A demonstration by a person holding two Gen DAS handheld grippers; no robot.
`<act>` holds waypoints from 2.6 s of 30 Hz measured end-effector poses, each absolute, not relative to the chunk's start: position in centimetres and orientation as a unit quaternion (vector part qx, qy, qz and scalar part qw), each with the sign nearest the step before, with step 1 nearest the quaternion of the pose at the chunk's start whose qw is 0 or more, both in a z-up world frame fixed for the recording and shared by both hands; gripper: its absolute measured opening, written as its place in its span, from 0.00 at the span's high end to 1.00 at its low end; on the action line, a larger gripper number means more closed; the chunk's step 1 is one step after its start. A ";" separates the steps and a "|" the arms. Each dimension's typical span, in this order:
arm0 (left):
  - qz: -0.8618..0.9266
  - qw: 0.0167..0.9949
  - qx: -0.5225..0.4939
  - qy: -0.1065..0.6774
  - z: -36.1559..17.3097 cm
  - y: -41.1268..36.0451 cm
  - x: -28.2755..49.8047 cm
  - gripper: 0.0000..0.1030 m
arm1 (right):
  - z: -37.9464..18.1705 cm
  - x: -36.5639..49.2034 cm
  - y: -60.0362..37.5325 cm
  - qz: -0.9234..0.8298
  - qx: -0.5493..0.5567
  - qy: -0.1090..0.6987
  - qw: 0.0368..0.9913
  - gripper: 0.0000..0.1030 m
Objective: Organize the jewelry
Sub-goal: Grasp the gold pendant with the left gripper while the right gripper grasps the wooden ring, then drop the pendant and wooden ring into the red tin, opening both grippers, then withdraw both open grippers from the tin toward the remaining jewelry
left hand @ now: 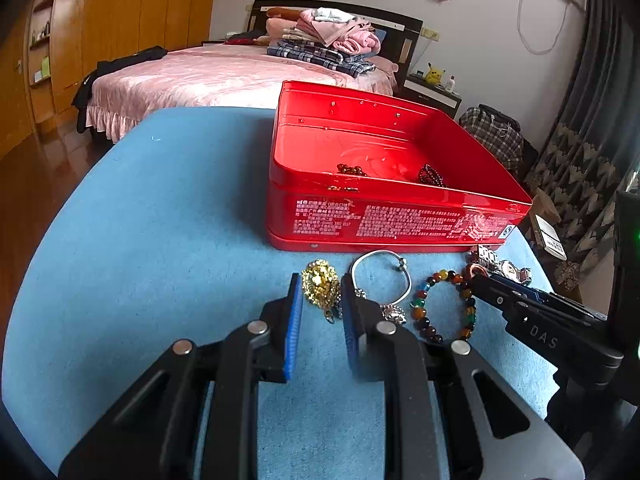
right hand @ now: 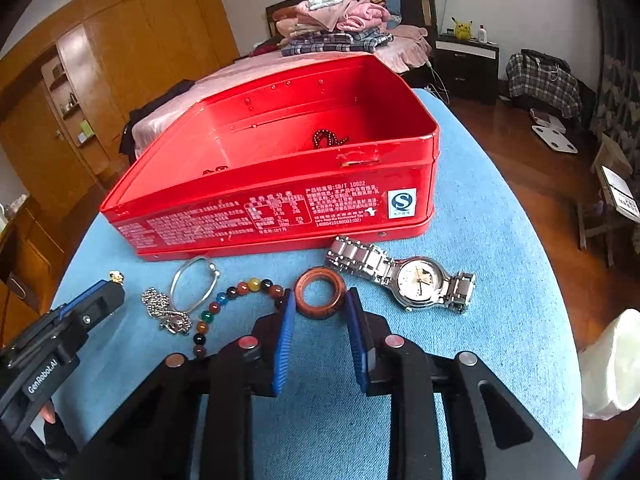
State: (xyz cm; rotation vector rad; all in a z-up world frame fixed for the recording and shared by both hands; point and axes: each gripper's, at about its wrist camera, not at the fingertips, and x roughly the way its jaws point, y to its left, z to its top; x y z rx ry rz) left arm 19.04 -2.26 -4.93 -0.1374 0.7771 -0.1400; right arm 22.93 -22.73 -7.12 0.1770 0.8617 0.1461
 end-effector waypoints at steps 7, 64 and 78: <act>-0.068 0.920 -0.067 0.380 -5.0 -2.3 19.1 0.83 | -7.1 24.1 -21.8 0.065 0.051 0.424 0.902 0.69; -0.073 0.947 -0.053 0.309 0.6 -2.7 27.5 0.22 | 0.5 28.5 -24.0 0.052 0.045 0.291 0.954 0.13; -0.066 0.940 -0.051 0.331 -1.1 -1.6 20.2 0.14 | -1.8 21.0 -24.7 0.055 0.074 0.301 0.949 0.08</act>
